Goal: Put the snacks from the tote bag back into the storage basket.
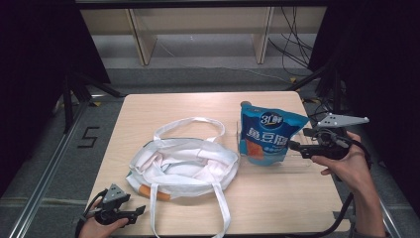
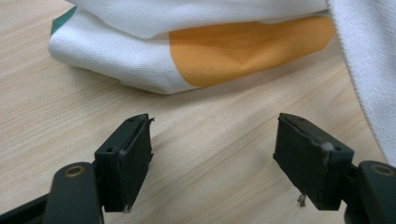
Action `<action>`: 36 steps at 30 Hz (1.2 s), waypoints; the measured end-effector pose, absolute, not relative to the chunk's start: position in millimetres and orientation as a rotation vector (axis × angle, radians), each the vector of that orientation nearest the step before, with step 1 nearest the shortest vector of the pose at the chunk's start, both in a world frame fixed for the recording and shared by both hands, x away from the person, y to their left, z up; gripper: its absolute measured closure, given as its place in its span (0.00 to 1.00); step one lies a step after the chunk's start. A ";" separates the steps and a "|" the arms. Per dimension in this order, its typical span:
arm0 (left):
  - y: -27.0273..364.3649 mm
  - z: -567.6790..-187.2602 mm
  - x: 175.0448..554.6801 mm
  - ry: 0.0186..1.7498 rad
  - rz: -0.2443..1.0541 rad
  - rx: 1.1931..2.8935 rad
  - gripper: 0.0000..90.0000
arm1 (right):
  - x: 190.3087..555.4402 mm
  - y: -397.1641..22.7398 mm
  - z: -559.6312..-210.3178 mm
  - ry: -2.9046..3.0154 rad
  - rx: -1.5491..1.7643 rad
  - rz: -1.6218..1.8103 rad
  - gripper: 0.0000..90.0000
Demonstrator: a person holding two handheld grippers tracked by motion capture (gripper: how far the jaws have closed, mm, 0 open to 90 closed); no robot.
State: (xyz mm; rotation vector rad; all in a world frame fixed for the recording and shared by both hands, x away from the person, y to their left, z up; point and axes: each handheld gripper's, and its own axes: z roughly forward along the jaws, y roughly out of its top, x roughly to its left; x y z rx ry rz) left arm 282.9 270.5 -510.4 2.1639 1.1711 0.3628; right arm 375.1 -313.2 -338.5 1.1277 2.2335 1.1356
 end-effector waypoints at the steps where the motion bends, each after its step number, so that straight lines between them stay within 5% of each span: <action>1: 270.5 -509.9 282.9 1.167 0.366 2.172 0.30 | 375.6 -312.6 -340.0 2.219 1.117 1.144 0.33; 36: 269.9 -510.4 281.6 1.164 0.379 2.188 0.30 | 357.0 -291.3 -395.2 2.266 1.132 1.163 0.33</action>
